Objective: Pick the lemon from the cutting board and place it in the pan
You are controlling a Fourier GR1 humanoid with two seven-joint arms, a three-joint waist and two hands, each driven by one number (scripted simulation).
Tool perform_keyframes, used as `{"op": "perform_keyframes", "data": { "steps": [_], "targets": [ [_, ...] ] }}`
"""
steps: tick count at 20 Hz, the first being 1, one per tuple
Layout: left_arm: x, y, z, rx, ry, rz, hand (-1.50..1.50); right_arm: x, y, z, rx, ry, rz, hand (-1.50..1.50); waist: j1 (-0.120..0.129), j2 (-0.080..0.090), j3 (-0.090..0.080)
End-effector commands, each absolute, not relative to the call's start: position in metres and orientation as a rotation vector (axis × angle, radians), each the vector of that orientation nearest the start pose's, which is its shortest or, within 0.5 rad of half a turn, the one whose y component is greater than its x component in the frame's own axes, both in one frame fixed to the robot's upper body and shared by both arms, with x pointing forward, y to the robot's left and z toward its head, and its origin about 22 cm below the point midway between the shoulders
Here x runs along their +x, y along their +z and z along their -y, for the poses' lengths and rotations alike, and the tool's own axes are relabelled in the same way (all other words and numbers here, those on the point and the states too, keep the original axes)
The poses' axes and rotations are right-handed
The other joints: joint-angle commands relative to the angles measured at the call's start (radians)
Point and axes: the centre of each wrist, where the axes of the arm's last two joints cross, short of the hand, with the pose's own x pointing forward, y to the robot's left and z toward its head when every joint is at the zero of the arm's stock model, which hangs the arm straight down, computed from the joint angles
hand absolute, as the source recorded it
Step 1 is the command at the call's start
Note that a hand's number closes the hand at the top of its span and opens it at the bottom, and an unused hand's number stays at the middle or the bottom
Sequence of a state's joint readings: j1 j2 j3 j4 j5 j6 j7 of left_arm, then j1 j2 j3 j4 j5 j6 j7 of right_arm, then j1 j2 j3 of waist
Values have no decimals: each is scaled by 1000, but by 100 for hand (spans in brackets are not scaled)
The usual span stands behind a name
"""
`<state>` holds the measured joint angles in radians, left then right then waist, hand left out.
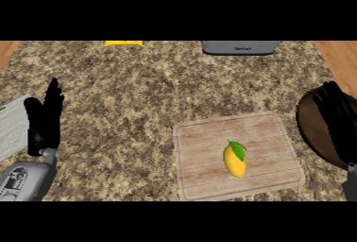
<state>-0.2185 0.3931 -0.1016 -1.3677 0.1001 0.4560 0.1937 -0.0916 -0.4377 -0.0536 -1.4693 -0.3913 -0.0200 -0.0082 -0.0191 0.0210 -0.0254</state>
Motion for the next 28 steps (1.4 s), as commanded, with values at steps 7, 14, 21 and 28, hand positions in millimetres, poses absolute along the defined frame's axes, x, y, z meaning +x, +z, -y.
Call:
{"op": "perform_keyframes", "data": {
  "steps": [7,14,21,28],
  "targets": [
    [307,64,-243,188,-89,1622,0,281,39,263,526,821,1490,150,81,-9,27],
    [289,41,-267,198,-42,1600,0,272,45,360,104,839,1990,-150,24,-18,28],
    [293,54,-286,205,-43,1620,0,291,149,406,-32,1229,1858,-150,28,-22,24],
    [289,43,-269,211,-60,1621,0,305,212,362,-109,1403,1739,-150,29,-21,24]
  ]
}}
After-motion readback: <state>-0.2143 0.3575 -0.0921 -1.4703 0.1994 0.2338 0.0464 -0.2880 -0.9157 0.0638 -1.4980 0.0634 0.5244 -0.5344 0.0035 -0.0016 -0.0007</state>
